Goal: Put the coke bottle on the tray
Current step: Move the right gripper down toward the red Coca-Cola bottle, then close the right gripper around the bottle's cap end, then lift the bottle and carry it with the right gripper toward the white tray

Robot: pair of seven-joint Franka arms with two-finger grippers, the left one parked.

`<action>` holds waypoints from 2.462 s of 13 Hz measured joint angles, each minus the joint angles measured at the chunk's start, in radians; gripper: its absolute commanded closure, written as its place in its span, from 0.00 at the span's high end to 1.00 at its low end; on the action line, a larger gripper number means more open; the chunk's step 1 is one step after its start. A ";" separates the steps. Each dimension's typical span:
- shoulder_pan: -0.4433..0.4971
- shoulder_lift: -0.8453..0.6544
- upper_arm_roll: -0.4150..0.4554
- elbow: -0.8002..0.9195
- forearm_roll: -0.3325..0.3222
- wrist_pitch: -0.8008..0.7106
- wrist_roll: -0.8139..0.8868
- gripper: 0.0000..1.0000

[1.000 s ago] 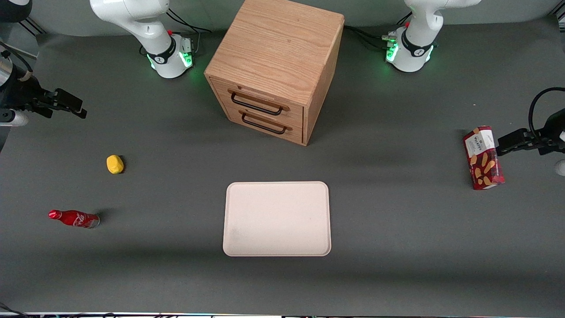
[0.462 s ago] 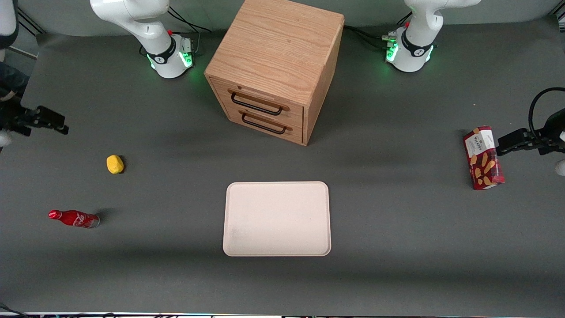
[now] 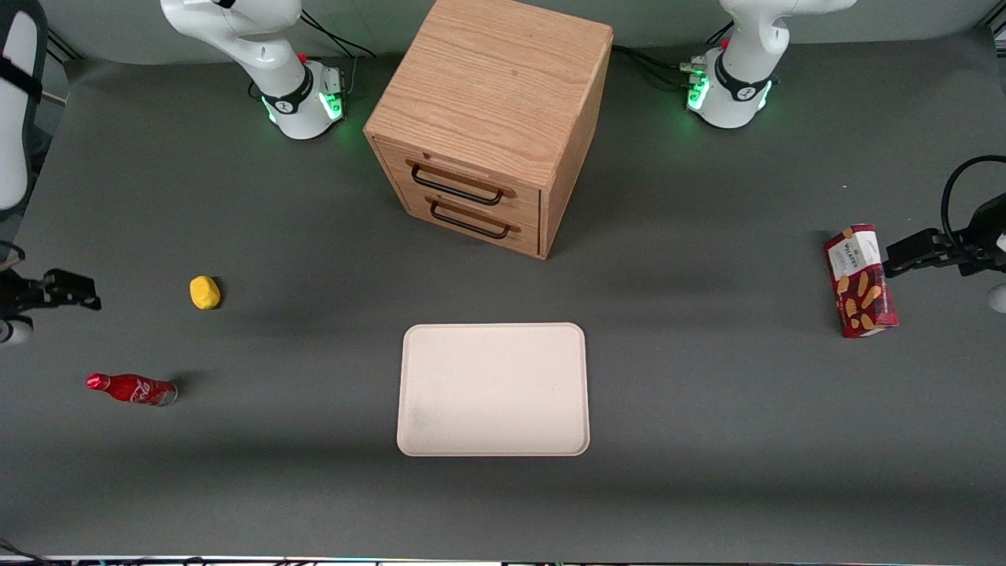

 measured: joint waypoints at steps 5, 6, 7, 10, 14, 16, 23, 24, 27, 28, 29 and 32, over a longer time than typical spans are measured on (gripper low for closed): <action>-0.014 0.152 -0.135 0.011 0.156 0.125 -0.218 1.00; -0.017 0.186 -0.157 0.012 0.193 0.157 -0.265 1.00; -0.019 0.220 -0.176 0.013 0.232 0.184 -0.314 1.00; -0.025 0.309 -0.204 0.018 0.299 0.259 -0.391 1.00; -0.023 0.363 -0.204 0.027 0.346 0.277 -0.391 0.99; -0.022 0.366 -0.204 0.032 0.354 0.277 -0.391 0.86; -0.022 0.368 -0.204 0.033 0.359 0.273 -0.392 0.24; -0.022 0.370 -0.204 0.032 0.359 0.271 -0.392 0.12; -0.022 0.372 -0.206 0.033 0.359 0.272 -0.394 0.00; -0.022 0.371 -0.206 0.034 0.359 0.270 -0.394 0.00; -0.021 0.369 -0.206 0.038 0.359 0.258 -0.394 0.00; -0.016 0.344 -0.208 0.108 0.321 0.161 -0.370 0.00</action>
